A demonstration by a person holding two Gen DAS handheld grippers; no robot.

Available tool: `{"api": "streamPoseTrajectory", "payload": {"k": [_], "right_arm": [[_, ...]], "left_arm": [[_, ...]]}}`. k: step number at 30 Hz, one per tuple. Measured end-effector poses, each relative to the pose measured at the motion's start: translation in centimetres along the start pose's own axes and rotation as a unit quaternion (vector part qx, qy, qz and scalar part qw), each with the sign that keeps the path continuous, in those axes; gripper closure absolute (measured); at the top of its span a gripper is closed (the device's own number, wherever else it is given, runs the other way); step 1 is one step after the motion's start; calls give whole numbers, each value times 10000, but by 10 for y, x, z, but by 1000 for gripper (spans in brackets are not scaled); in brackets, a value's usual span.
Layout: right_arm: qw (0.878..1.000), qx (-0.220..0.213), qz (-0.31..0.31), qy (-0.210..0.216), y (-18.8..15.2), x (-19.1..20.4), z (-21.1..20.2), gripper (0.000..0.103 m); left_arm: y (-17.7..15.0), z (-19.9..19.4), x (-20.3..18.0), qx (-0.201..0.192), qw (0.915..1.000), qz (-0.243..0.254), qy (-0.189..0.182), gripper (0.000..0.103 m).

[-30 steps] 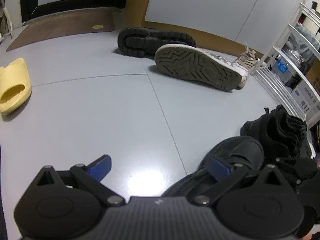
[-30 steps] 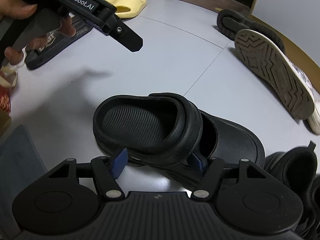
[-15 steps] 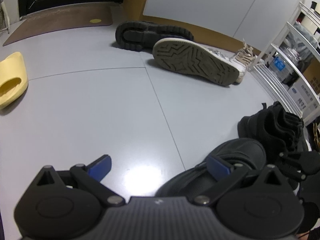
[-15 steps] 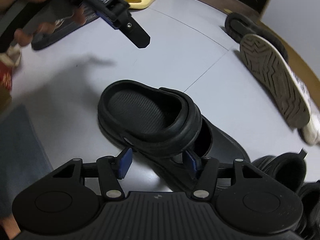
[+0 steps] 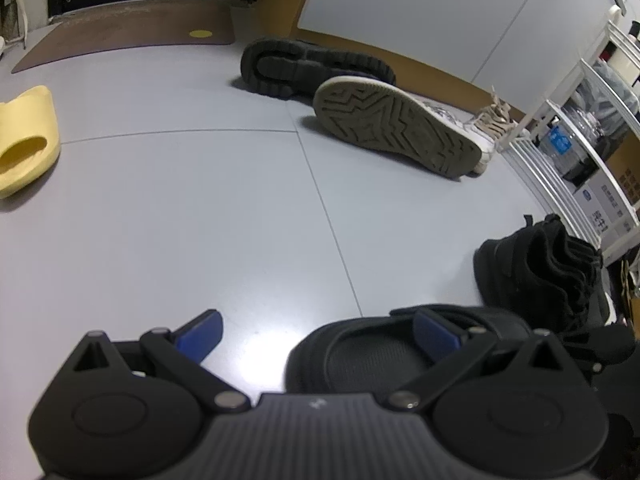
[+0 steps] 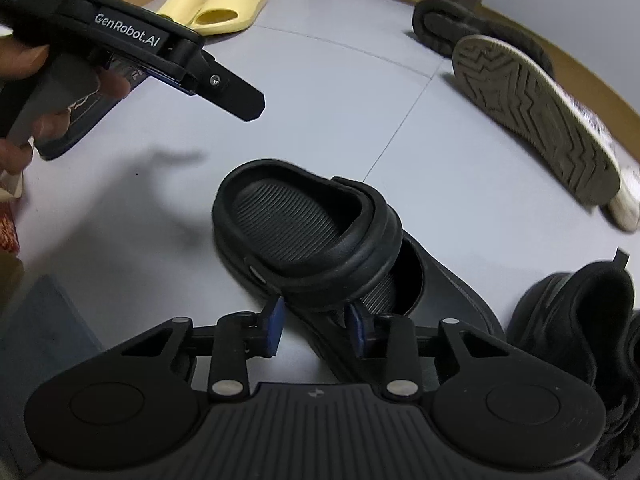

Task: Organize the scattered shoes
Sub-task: 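Lift and turn the clog with the right gripper toward the sneaker row, then lower the clog upright beside the black sneakers with the right gripper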

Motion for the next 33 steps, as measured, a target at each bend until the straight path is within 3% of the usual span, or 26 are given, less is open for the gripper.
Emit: {"api": "streamPoseTrajectory", "payload": {"k": [1,4,6,8,12,15,20,29,33], "right_arm": [[10000,14,28,25,-1,1,-2,62],[10000,-78,-32,22,-5,6,-10,40],[9995,-161,-207,-197,-8,7,-16,20],[9977,-201,-456,-455,-10,7,-19,12],[9927,-180,-879,-801,-15,-1,-16,11],[9934,-90,-662,-936,-16,-18,-11,11],[9983,123,-64,-559,-20,-33,-3,11],[9987,336,251,-278,-28,-24,-2,11],[9981,333,276,-440,-25,-26,2,11]], "left_arm": [[0,0,0,-6,10000,-4,-3,0],[-1,0,1,-19,10000,-22,-3,0],[-2,1,2,-29,10000,-35,-16,0],[-4,1,1,-27,10000,-47,-69,0],[-6,-1,-1,-33,9999,-22,-103,0],[-7,1,-1,2,10000,7,-94,0],[-9,2,-2,56,9999,24,-151,0],[-10,2,1,14,9998,-50,-193,0],[-10,1,2,17,9996,-105,-251,0]]}}
Point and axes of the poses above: each gripper's, at about its wrist camera, not at the fingertips, and z roughly the way its jaws point, x to its left, y to its top, the point moved 5 cm from there along z, roughly the way its jaws point, and after that the axes turned 10 degrees about x, right-handed, at the moved point
